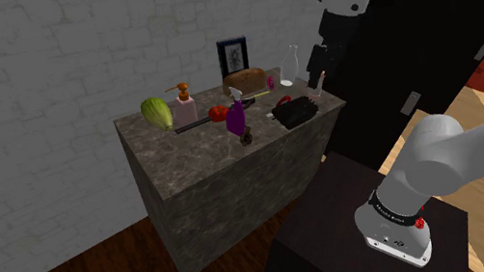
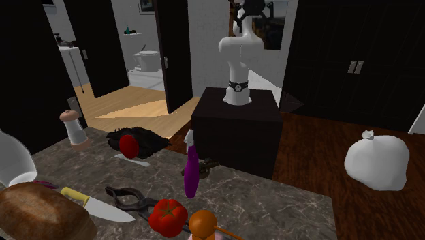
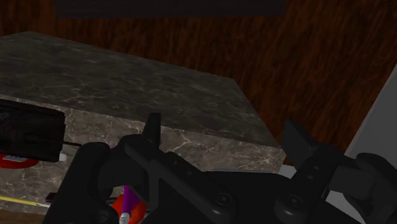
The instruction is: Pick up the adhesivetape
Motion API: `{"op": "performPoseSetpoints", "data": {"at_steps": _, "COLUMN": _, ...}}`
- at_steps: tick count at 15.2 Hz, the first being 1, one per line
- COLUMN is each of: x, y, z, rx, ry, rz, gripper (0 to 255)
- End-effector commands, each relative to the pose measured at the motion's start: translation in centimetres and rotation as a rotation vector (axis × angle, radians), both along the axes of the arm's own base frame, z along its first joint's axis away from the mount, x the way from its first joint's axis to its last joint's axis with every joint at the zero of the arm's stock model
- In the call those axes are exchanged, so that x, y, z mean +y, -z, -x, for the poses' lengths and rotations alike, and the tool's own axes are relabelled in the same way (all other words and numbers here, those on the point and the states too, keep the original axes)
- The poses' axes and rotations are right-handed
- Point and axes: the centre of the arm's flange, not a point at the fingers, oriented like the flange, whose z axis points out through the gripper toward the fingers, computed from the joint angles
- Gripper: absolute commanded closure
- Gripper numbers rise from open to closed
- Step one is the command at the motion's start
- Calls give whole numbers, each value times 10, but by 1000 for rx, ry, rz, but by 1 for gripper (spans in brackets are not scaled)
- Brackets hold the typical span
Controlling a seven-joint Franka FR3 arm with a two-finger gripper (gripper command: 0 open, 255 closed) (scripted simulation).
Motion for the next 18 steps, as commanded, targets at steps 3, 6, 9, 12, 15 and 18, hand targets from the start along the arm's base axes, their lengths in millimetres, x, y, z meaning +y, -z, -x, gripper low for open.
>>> {"op": "performPoseSetpoints", "data": {"at_steps": 3, "x": -2, "y": 20, "z": -17, "rx": 4, "ry": 25, "rz": 4, "gripper": 0}}
{"op": "performPoseSetpoints", "data": {"at_steps": 6, "x": -6, "y": 50, "z": -43, "rx": 11, "ry": 64, "rz": 10, "gripper": 0}}
{"op": "performPoseSetpoints", "data": {"at_steps": 9, "x": -11, "y": 81, "z": -69, "rx": 17, "ry": 102, "rz": 17, "gripper": 0}}
{"op": "performPoseSetpoints", "data": {"at_steps": 12, "x": -17, "y": 111, "z": -94, "rx": 24, "ry": 140, "rz": 23, "gripper": 0}}
{"op": "performPoseSetpoints", "data": {"at_steps": 15, "x": -25, "y": 142, "z": -119, "rx": 30, "ry": 178, "rz": 29, "gripper": 0}}
{"op": "performPoseSetpoints", "data": {"at_steps": 18, "x": -33, "y": 173, "z": -143, "rx": 37, "ry": 216, "rz": 35, "gripper": 0}}
